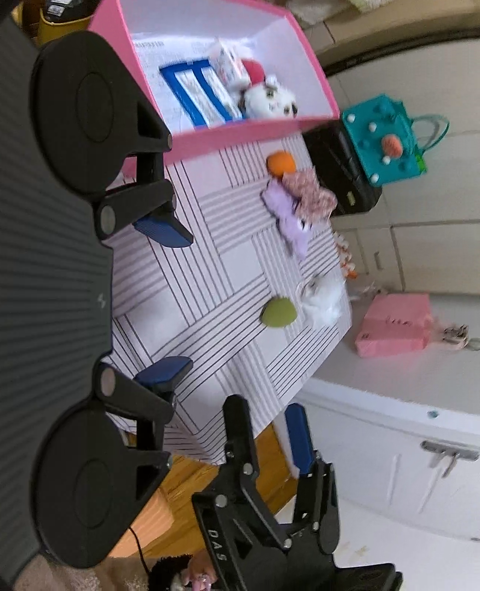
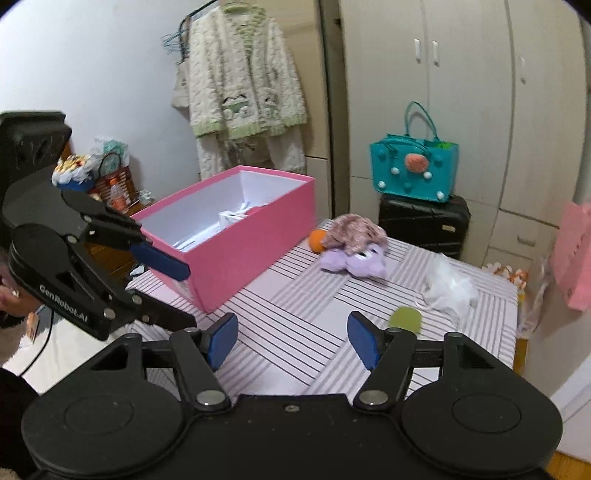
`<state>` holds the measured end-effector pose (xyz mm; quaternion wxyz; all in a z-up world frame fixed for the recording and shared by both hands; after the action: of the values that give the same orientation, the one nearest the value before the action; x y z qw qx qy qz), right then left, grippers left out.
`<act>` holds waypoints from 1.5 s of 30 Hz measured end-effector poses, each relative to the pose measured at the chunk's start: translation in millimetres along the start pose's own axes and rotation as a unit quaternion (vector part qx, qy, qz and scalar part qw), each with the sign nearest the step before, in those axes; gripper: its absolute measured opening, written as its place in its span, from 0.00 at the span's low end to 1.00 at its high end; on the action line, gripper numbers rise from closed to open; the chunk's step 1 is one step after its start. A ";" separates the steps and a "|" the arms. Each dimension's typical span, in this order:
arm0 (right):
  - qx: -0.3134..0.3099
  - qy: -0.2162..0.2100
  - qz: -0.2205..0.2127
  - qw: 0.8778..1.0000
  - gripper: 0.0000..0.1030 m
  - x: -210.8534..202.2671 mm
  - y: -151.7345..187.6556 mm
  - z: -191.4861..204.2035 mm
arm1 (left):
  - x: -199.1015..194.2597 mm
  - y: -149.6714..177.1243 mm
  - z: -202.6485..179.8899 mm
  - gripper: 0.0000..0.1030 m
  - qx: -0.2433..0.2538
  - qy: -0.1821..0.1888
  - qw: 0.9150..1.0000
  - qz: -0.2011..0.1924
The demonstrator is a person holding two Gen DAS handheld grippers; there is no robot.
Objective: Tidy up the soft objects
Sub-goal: 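Grasp the green sponge with the left gripper while the right gripper grasps the white mesh pouf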
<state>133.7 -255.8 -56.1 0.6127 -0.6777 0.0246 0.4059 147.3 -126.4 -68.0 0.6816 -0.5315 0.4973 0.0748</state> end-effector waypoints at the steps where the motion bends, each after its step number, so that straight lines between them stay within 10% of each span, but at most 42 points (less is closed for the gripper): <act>1: 0.003 -0.002 -0.001 1.000 0.69 1.7 2.6 -4.8 | 6.6 -0.9 -1.0 0.63 0.002 0.004 1.000 0.006; 25: 0.032 0.053 -0.075 0.995 0.91 84.3 7.9 -133.2 | 147.2 -57.1 -2.0 0.86 -0.022 0.022 0.996 -0.086; 45: 0.045 0.052 -0.007 0.998 0.90 165.2 -1.8 -206.5 | 193.8 -75.4 2.3 0.86 -0.029 -0.003 0.994 -0.108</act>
<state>352.5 -354.2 -167.0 0.6430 -0.6701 0.0699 0.3642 292.0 -239.2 -165.9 0.6715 -0.6014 0.4326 0.0172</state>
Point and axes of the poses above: each gripper's, at about its wrist camera, not at the fingertips, and x roughly the way its jaws point, z to its left, y to its underside, the point moved 8 cm from there along x, roughly the way its jaws point, and after that the axes turned 1 degree about z, right-handed, at the moved point
